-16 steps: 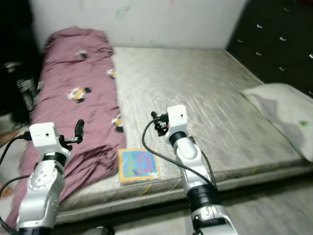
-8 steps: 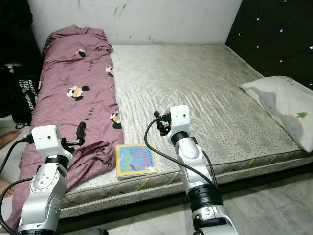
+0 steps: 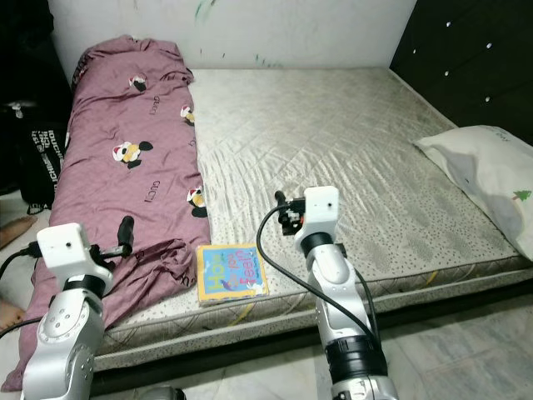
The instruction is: Clean up the room
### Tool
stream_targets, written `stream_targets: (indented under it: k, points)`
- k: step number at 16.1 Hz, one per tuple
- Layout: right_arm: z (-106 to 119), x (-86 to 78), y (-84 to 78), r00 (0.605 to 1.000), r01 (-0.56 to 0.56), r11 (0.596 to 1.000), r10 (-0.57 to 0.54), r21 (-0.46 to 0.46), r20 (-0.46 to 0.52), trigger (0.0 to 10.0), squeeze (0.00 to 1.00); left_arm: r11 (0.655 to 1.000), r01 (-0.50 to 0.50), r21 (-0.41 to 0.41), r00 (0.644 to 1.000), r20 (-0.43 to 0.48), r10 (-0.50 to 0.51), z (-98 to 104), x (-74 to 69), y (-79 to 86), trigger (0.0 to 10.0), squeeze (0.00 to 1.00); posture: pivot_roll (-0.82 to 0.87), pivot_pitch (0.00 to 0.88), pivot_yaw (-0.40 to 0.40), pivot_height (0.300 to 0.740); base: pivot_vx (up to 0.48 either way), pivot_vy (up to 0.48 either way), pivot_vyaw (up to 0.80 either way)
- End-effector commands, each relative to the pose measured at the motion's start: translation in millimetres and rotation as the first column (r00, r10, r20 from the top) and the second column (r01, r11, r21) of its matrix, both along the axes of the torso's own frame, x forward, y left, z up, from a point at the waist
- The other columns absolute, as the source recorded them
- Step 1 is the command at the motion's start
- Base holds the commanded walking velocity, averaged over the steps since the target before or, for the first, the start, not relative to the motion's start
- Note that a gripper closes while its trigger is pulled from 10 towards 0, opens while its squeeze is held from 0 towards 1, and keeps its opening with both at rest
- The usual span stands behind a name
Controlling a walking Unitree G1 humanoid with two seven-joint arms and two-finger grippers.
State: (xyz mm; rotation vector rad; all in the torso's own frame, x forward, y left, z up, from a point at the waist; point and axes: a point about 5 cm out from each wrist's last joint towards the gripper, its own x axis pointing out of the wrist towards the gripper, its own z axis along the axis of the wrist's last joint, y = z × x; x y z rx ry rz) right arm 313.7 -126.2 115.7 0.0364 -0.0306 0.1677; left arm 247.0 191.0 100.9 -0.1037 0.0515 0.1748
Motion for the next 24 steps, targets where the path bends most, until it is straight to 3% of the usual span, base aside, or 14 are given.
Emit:
stream_targets:
  k: [1, 7, 14, 21, 24]
  points:
    - [-0.6, -4.3, -11.3, 0.999, 0.048, 0.999, -0.048, 0.01, -0.009, 10.0, 0.0, 1.0, 0.018, 0.022, 1.0, -0.007, -0.017, 2.0, -5.2, 1.8, 10.0, 0.0, 0.0, 0.0, -0.07, 0.74, 0.0, 0.0, 0.0]
    - [-4.8, -23.2, -25.4, 0.991, 0.128, 0.992, -0.128, 0.009, -0.03, 10.0, 0.0, 0.999, 0.003, 0.054, 0.999, -0.043, -0.001, -5.2, -30.8, 17.6, 10.0, 0.0, 0.01, 0.0, -0.06, 0.74, 0.0, 0.0, 0.0]
    - [-1.9, -22.7, -22.6, 0.994, 0.109, 0.994, -0.109, 0.01, -0.032, 10.0, 0.0, 0.998, 0.02, 0.057, 0.999, -0.047, -0.017, -3.9, -28.1, 16.5, 10.0, 0.0, 0.0, 0.001, -0.06, 0.735, 0.0, 0.0, 0.0]
    - [-1.6, -22.6, -22.4, 0.994, 0.095, 0.995, -0.095, -0.003, -0.05, 10.0, 0.0, 0.997, -0.055, 0.045, 0.998, -0.012, 0.056, 1.2, -19.5, 22.5, 10.0, 0.0, -0.01, 0.0, -0.068, 0.657, 0.0, 0.0, 0.0]
    - [-2.2, -21.7, -22.0, 0.995, 0.086, 0.996, -0.086, -0.007, -0.057, 10.0, 0.0, 0.998, -0.045, 0.04, 0.999, 0.001, 0.045, 2.4, -17.6, 21.3, 10.0, 0.0, -0.01, 0.0, -0.074, 0.657, 0.0, 0.0, 0.0]
